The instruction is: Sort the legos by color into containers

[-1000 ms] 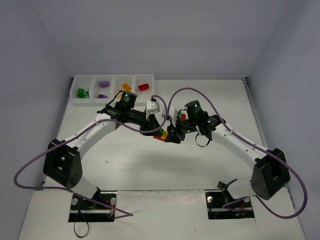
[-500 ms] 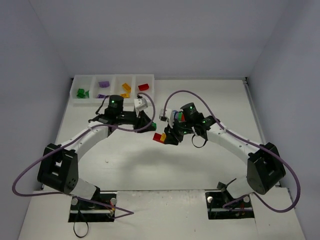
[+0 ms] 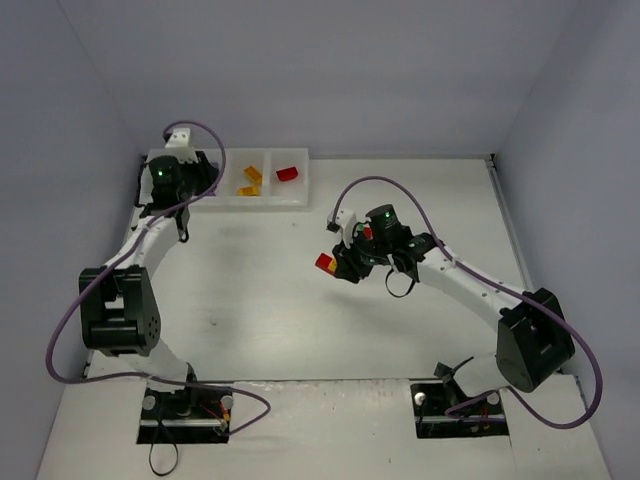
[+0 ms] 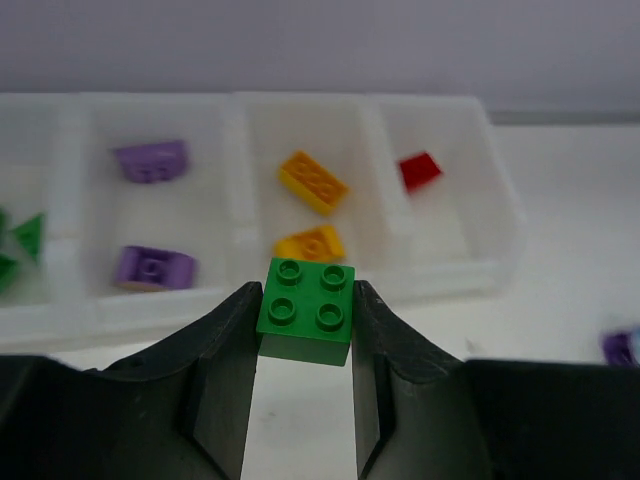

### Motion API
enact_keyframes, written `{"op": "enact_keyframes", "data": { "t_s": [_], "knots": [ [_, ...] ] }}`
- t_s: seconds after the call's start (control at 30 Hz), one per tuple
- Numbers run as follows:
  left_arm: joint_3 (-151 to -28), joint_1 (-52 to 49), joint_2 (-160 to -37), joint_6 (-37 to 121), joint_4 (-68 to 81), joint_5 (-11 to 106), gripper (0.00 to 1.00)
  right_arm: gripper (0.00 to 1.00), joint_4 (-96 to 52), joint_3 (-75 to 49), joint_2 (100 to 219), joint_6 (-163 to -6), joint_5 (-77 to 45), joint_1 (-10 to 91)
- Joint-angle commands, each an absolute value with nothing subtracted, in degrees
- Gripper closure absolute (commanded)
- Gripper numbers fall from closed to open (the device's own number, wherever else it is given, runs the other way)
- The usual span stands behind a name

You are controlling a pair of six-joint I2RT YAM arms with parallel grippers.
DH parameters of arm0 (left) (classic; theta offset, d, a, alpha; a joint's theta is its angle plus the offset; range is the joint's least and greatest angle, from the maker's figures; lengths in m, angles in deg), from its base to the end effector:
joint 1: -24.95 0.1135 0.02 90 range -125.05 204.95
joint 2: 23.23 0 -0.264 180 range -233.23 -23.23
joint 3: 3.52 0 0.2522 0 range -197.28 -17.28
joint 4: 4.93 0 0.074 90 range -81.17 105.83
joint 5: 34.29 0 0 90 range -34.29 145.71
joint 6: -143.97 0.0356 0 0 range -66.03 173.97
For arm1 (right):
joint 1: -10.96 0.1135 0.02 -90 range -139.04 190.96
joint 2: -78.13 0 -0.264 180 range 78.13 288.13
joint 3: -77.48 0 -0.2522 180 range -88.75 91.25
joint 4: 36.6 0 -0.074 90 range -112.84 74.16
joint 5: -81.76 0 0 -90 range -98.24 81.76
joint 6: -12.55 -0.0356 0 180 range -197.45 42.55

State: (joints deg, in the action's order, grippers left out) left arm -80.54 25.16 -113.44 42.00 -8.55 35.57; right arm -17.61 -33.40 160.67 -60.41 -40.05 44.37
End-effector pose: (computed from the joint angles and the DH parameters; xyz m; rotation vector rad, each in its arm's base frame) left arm 0.3725 -0.0109 0.3021 0.0748 1.7475 -0.4554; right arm 0.2560 0.1913 0.2609 -1.1972 1.7665 0.7596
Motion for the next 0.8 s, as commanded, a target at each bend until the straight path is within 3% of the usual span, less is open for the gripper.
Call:
{"op": "enact_keyframes", "data": {
  "t_s": [0.0,0.27,0.37,0.43,0.47,0.57,0.67,0.77],
  "knots": [
    [-89.84,28.9,-118.57,39.47,-8.84,53.57,0.97,1.0,-21.17,-34.17,157.23,-63.03,-37.16,44.18],
    [-105.51,34.7,-133.6,38.85,-4.09,59.14,0.95,1.0,-22.14,-35.32,155.82,-65.23,-37.33,44.27],
    [-109.9,35.5,-138.17,38.85,-2.17,59.4,0.89,1.0,-22.14,-35.75,155.47,-65.67,-36.89,44.27],
    [-112.36,36.02,-140.12,38.76,-1.28,59.23,0.79,1.0,-22.14,-35.93,155.21,-66.02,-36.46,44.27],
    [-112.99,36.11,-141.6,38.94,-0.93,59.14,0.68,1.0,-22.14,-36.11,155.21,-66.46,-36.28,44.27],
    [-115.27,36.29,-143.46,39.64,-0.14,58.79,0.47,1.0,-22.05,-36.46,154.95,-67.07,-35.93,44.27],
    [-117.03,36.38,-143.55,39.56,1.45,58.18,0.33,1.0,-22.14,-36.81,154.86,-67.16,-35.75,44.27],
    [-116.51,36.2,-141.19,39.82,2.24,57.65,0.28,1.0,-22.22,-36.72,154.86,-66.9,-35.84,44.27]
  ]
}}
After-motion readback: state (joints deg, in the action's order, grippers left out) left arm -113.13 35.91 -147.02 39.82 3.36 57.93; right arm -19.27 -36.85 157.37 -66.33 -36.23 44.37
